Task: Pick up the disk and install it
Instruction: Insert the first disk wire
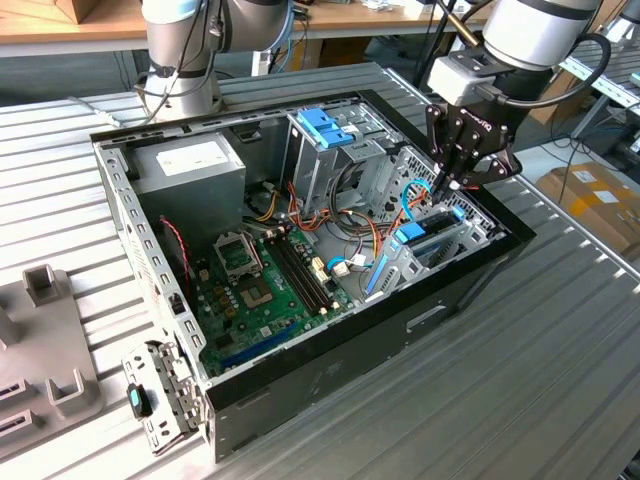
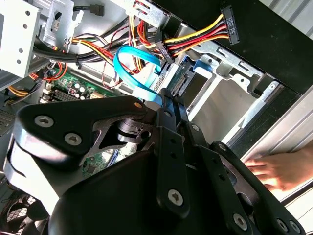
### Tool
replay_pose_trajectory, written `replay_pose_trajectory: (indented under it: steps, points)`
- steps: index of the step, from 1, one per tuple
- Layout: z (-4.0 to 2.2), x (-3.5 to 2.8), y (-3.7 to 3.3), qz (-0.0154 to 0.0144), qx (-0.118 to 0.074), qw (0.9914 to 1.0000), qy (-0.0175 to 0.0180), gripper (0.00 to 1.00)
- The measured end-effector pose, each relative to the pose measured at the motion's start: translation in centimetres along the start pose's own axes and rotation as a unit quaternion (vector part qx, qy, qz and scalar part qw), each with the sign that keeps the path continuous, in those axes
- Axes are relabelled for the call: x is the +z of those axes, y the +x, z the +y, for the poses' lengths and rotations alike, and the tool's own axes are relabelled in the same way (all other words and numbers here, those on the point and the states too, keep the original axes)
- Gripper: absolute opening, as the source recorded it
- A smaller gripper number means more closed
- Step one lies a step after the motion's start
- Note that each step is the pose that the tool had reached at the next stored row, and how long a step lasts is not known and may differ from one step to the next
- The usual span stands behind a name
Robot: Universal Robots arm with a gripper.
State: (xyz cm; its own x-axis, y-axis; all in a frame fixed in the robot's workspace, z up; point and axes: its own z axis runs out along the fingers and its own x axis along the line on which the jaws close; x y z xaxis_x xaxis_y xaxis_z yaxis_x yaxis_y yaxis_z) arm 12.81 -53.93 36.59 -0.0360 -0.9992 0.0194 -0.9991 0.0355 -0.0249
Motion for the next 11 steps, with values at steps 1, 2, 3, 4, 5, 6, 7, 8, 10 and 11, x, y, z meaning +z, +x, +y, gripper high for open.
replay_pose_trajectory:
  steps: [1,2,3,4,5,6,7,8,10,11]
  points:
    - [0.0,0.01,0.0,0.0,0.0,1.0,0.0,0.16]
    - [0.0,0.01,0.0,0.0,0.0,1.0,0.0,0.16]
    - [0.03,0.03,0.0,-0.0001,0.0,1.0,0.0001,0.16]
    - [0.09,0.06,0.01,-0.0002,0.0,1.0,0.0003,0.16]
    - [0.14,0.07,0.02,-0.0002,0.0,1.0,0.0004,0.16]
    - [0.3,0.12,0.05,-0.0002,0.0,1.0,0.0006,0.16]
    - [0.4,0.13,0.06,-0.0003,0.0,1.0,0.0007,0.16]
    - [0.42,0.14,0.07,-0.0002,0.0,1.0,0.0007,0.16]
    - [0.44,0.13,0.06,-0.0002,0.0,1.0,0.0007,0.16]
    - [0.46,0.14,0.06,-0.0002,0.0,1.0,0.0007,0.16]
